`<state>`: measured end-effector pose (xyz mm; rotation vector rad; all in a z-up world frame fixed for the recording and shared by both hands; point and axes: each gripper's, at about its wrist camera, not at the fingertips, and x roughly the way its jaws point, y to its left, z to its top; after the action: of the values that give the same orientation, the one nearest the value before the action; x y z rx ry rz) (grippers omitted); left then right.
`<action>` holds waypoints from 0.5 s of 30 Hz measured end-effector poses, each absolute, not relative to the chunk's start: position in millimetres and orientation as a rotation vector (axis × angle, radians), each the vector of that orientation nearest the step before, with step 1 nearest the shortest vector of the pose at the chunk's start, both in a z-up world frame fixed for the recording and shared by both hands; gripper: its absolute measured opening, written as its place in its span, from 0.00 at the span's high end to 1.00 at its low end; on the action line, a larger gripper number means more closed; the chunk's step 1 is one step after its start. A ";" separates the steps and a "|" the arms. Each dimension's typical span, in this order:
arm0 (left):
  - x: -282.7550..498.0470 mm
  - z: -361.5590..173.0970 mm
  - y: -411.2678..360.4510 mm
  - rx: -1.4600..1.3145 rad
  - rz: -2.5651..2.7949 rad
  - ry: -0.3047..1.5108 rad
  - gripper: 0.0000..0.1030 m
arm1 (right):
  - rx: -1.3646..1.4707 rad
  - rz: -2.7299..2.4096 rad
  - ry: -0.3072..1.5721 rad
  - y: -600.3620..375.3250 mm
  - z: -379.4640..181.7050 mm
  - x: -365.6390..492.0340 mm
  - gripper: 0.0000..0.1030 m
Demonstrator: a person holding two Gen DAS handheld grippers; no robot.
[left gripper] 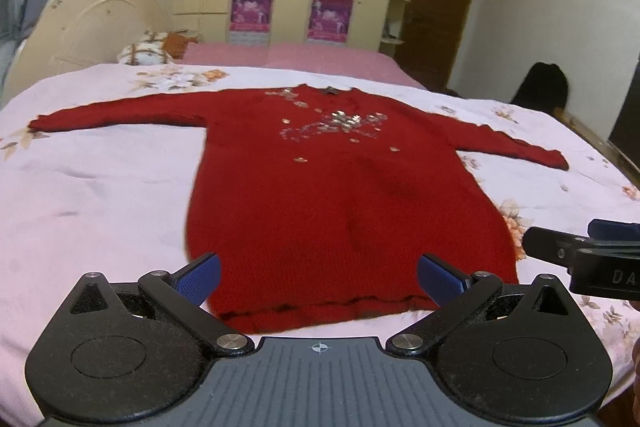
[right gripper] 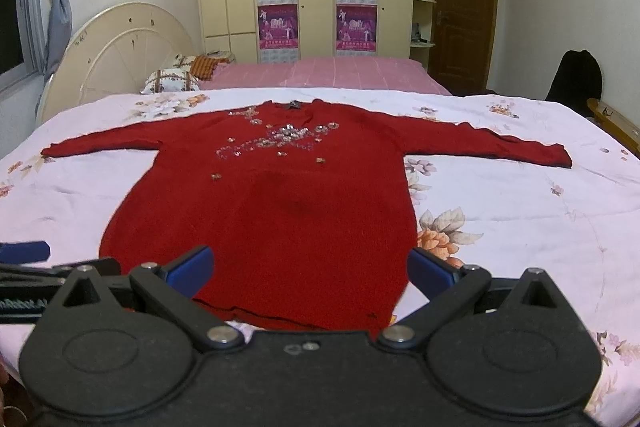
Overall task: Fold small clothes
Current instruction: 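Grasp the sweater sleeve nearest the right tool with the right tool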
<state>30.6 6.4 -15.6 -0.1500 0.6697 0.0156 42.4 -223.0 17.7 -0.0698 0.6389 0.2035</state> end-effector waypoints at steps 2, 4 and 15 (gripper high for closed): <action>44.9 -19.0 10.2 -0.177 -0.029 0.677 0.00 | -0.073 0.186 0.646 -229.5 16.6 47.2 0.01; 64.0 -22.8 17.9 -0.226 -0.061 0.690 0.00 | -0.080 0.152 0.641 -243.2 15.8 55.1 0.01; 184.6 -31.4 72.2 -0.294 0.093 0.555 0.00 | 0.334 -0.080 0.526 -443.6 23.0 203.7 0.22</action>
<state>184.6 72.2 -31.4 -0.2942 0.5552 0.0934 203.7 -443.6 23.0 0.3343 0.5256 -0.0799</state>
